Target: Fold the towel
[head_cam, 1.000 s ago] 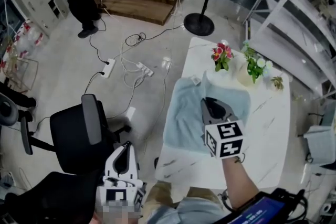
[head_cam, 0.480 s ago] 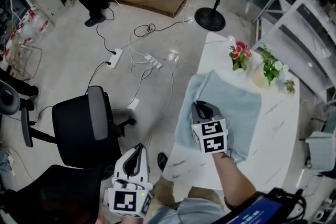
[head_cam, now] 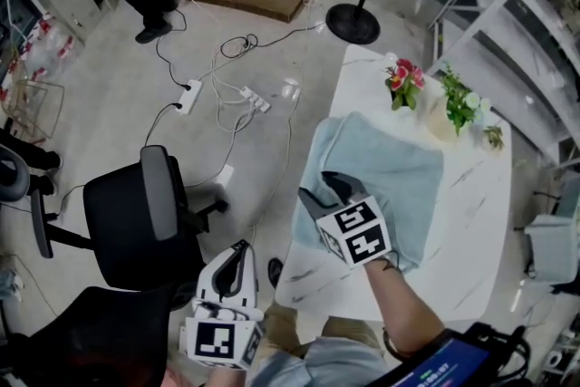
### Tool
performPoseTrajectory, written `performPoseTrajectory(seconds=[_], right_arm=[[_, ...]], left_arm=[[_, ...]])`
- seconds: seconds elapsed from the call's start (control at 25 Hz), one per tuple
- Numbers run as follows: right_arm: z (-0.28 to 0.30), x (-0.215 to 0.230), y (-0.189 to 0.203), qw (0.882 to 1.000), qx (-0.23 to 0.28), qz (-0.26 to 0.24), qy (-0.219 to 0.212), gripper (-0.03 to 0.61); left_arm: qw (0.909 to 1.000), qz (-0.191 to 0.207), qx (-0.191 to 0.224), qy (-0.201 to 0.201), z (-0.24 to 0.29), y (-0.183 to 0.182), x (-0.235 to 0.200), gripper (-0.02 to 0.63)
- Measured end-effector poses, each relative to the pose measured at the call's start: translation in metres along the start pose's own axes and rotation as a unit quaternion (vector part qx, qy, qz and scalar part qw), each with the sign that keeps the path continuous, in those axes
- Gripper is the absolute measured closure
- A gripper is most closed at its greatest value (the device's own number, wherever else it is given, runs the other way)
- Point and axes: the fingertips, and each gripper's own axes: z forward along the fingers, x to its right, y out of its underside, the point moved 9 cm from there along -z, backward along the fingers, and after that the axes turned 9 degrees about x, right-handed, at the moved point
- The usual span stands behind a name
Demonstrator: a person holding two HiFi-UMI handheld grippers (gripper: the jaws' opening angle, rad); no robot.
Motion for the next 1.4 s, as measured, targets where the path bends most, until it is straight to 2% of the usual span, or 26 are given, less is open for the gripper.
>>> performPoseTrajectory(seconds=[0.12, 0.24, 0.44, 0.64, 0.72, 0.76, 0.8, 0.84, 1.0, 1.12, 1.24, 1.4], right_arm=[[-0.038, -0.004, -0.026, 0.999, 0.049, 0.011, -0.021, 0.36], [-0.074, 0.008, -0.034, 0.998, 0.068, -0.001, -0.008, 0.365], [-0.094, 0.025, 0.019, 1.0, -0.011, -0.02, 0.003, 0.373], [-0.087, 0.023, 0.059, 0.999, -0.042, -0.013, 0.014, 0.379], [-0.084, 0.026, 0.068, 0.998, -0.048, -0.015, 0.029, 0.402], [-0.083, 0.028, 0.069, 0.998, -0.048, -0.022, 0.039, 0.435], [-0.084, 0.029, 0.067, 0.997, -0.046, -0.031, 0.047, 0.513], [-0.085, 0.028, 0.063, 0.997, -0.04, -0.039, 0.05, 0.543], [-0.095, 0.003, 0.028, 0.999, -0.006, -0.047, 0.018, 0.545], [-0.089, -0.03, 0.012, 0.998, -0.001, -0.058, -0.012, 0.543], [-0.071, -0.059, 0.021, 0.997, -0.02, -0.068, -0.033, 0.542], [-0.041, -0.074, 0.042, 0.994, -0.058, -0.083, -0.043, 0.537]], left_arm=[[0.9998, -0.001, 0.015, 0.013, 0.006, -0.007, 0.009, 0.604], [0.9994, 0.002, 0.021, 0.027, 0.015, -0.011, 0.018, 0.604], [0.9985, 0.005, 0.014, 0.054, 0.028, -0.004, 0.032, 0.604], [0.9979, 0.007, -0.007, 0.064, 0.029, 0.006, 0.037, 0.604], [0.9979, 0.006, -0.012, 0.063, 0.03, 0.01, 0.035, 0.604], [0.9979, 0.006, -0.013, 0.062, 0.03, 0.011, 0.034, 0.604], [0.998, 0.006, -0.013, 0.062, 0.031, 0.012, 0.033, 0.604], [0.998, 0.005, -0.012, 0.061, 0.031, 0.011, 0.031, 0.604], [0.9981, 0.001, -0.002, 0.062, 0.032, 0.008, 0.029, 0.604], [0.9979, -0.005, 0.007, 0.064, 0.03, 0.005, 0.029, 0.604], [0.9979, -0.01, 0.011, 0.063, 0.024, 0.003, 0.025, 0.604], [0.9985, -0.015, 0.005, 0.052, 0.014, 0.009, 0.013, 0.604]])
